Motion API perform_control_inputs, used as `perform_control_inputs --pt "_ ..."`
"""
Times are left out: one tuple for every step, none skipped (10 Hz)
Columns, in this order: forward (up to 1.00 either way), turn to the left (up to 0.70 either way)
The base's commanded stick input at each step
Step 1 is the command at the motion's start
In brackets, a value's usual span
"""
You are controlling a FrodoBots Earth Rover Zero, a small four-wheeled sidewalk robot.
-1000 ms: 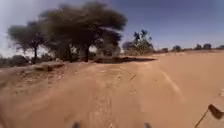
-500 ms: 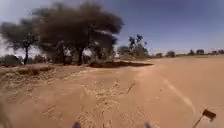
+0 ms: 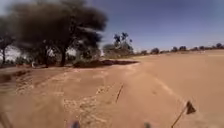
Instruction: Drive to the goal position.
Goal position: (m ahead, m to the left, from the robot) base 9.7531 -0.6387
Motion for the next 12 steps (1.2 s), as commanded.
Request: perform_control_inputs --pt "1.0 -0.27" --pt "1.0 -0.27" --pt "1.0 0.0" --pt "1.0 0.0" --pt "1.0 0.0" --pt "1.0 0.0" --pt "1.0 0.0" --pt "1.0 0.0" --pt "1.0 0.0" --pt "1.0 0.0" --pt "1.0 0.0" --pt "1.0 0.0"
